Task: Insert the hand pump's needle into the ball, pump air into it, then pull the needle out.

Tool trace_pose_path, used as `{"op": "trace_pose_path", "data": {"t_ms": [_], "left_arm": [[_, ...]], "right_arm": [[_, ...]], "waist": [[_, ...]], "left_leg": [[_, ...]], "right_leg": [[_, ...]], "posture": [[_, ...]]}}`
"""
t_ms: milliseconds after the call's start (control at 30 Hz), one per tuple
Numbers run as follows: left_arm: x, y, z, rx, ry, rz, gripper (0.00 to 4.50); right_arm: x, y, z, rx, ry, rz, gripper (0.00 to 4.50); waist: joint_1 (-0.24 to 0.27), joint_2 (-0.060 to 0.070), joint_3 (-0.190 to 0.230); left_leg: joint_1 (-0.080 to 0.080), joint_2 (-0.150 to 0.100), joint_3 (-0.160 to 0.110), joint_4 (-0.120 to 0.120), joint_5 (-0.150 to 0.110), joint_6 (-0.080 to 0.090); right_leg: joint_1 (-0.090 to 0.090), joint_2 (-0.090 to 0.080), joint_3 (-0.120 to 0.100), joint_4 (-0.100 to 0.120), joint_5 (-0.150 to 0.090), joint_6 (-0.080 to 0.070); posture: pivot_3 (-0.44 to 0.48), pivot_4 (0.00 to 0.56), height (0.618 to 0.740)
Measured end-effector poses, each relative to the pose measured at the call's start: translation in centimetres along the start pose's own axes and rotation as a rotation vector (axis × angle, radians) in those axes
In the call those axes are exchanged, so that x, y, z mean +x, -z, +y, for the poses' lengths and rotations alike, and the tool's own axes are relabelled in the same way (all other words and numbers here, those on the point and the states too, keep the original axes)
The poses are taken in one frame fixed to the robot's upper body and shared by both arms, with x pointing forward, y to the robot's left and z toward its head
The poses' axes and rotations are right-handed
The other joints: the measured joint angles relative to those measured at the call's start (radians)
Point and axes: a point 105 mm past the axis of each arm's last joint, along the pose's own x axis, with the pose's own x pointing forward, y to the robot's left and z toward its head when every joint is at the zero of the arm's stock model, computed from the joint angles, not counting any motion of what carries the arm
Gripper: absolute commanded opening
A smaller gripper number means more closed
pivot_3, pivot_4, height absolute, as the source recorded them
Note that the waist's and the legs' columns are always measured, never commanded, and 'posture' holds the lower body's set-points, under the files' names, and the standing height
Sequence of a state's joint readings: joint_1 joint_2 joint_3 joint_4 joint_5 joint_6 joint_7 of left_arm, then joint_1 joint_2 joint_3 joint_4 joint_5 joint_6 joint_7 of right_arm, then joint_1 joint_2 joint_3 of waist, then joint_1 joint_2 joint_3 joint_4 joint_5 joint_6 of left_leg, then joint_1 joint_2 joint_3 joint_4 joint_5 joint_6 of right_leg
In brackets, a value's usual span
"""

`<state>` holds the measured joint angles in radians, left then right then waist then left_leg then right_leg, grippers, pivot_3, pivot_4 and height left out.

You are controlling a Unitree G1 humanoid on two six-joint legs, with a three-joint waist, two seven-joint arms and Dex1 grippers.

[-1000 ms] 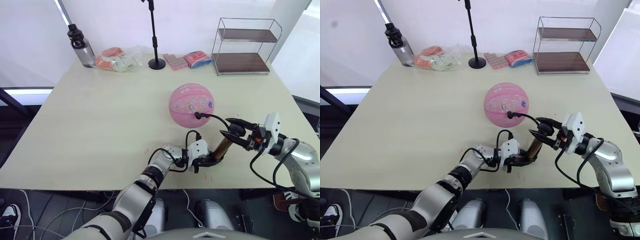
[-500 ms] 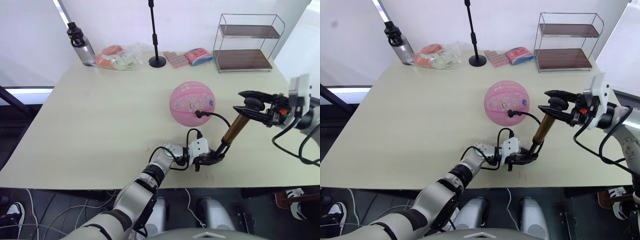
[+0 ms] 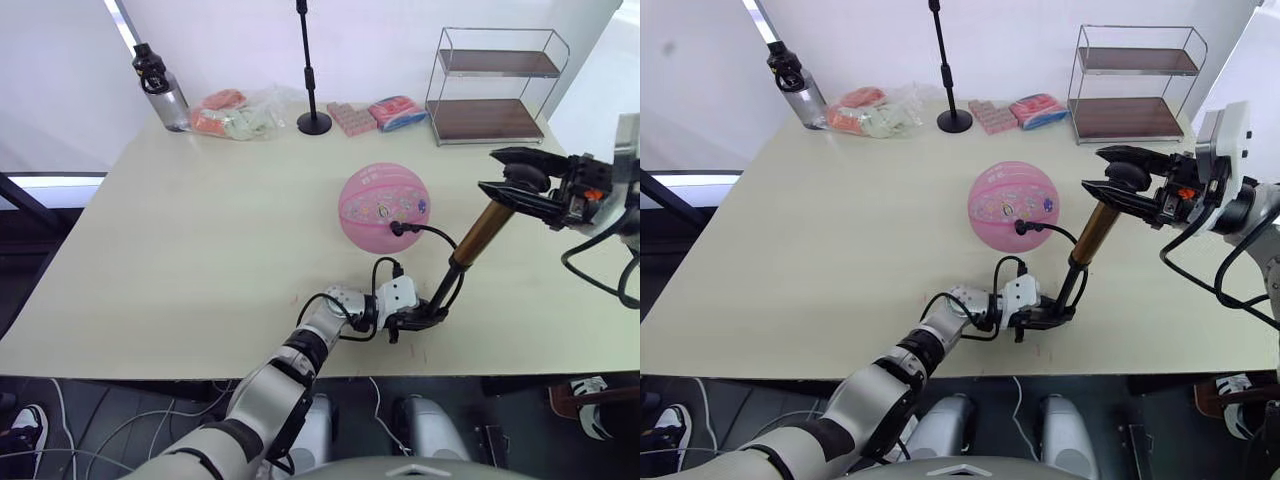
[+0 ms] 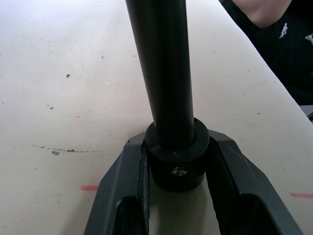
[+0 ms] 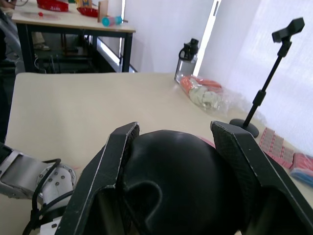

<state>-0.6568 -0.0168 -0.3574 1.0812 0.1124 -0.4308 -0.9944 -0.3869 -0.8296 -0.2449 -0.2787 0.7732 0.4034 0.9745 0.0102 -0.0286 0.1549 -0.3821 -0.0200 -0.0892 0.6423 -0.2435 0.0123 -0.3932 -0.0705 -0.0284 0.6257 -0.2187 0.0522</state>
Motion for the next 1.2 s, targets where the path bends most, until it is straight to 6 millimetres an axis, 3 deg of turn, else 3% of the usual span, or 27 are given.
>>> {"op": "trace_pose_path", "data": {"t_ms": [300,367,400,433,467,533,800,867,1200], "left_arm": [[-0.7,1.1,0.2,-0.019,-0.023,0.036,1.1],[-0.8,1.3,0.2,-0.021,-0.024,0.043,1.1],[-0.9,1.3,0.2,-0.02,-0.023,0.045,1.1],[-0.8,1.2,0.2,-0.018,-0.022,0.042,1.1],[-0.7,1.1,0.2,-0.016,-0.018,0.038,1.1],[-0.7,1.1,0.1,-0.016,-0.016,0.037,1.1],[-0.5,0.9,0.0,-0.018,-0.005,0.03,1.1],[-0.5,0.9,-0.1,-0.019,-0.004,0.029,1.1],[-0.5,1.0,-0.1,-0.021,-0.007,0.028,1.1]], "right_arm": [[-0.2,2.9,0.8,0.053,0.046,-0.065,1.85],[-0.2,4.1,1.1,0.08,0.048,-0.042,1.85],[0.0,5.7,1.6,0.127,0.05,-0.013,1.85],[0.2,6.9,2.0,0.158,0.047,0.011,1.85],[0.4,7.4,2.2,0.16,0.039,0.025,1.85],[0.5,7.8,2.4,0.162,0.031,0.041,1.85],[1.0,10.5,3.7,0.196,0.012,0.12,1.84],[1.0,12.1,4.6,0.203,0.009,0.157,1.84],[1.1,12.6,5.1,0.186,0.007,0.156,1.84]], "waist": [[-0.016,-0.016,-0.013],[-0.021,-0.016,-0.016],[-0.022,-0.017,-0.016],[-0.021,-0.016,-0.017],[-0.021,-0.009,-0.018],[-0.021,-0.006,-0.02],[-0.017,-0.006,-0.019],[-0.016,-0.007,-0.019],[-0.016,-0.007,-0.019]], "left_leg": [[0.013,0.011,-0.003,-0.003,-0.003,-0.005],[0.018,0.013,-0.002,-0.006,-0.004,-0.007],[0.019,0.015,-0.003,-0.006,-0.005,-0.008],[0.02,0.015,-0.002,-0.006,-0.005,-0.008],[0.02,0.014,-0.001,-0.006,-0.005,-0.008],[0.02,0.013,0.0,-0.006,-0.005,-0.008],[0.019,0.011,0.0,-0.006,-0.004,-0.006],[0.019,0.012,-0.001,-0.006,-0.004,-0.007],[0.019,0.012,-0.001,-0.006,-0.007,-0.01]], "right_leg": [[0.016,0.0,-0.003,0.0,-0.003,-0.004],[0.018,-0.003,-0.001,-0.001,-0.003,-0.005],[0.018,-0.003,-0.002,-0.001,-0.003,-0.005],[0.017,-0.003,-0.002,-0.002,-0.003,-0.005],[0.016,-0.003,-0.002,-0.002,-0.003,-0.005],[0.016,-0.001,-0.003,-0.002,-0.003,-0.004],[0.015,0.0,-0.004,-0.004,-0.003,-0.004],[0.015,0.0,-0.004,-0.005,-0.004,-0.004],[0.015,0.0,-0.004,-0.005,-0.004,-0.004]], "posture": [[0.0,0.15,0.74],[0.0,0.15,0.74],[0.0,0.15,0.74],[0.0,0.15,0.74],[0.0,0.15,0.74],[0.0,0.15,0.74],[0.0,0.15,0.74],[0.0,0.15,0.74],[0.0,0.15,0.74]]}}
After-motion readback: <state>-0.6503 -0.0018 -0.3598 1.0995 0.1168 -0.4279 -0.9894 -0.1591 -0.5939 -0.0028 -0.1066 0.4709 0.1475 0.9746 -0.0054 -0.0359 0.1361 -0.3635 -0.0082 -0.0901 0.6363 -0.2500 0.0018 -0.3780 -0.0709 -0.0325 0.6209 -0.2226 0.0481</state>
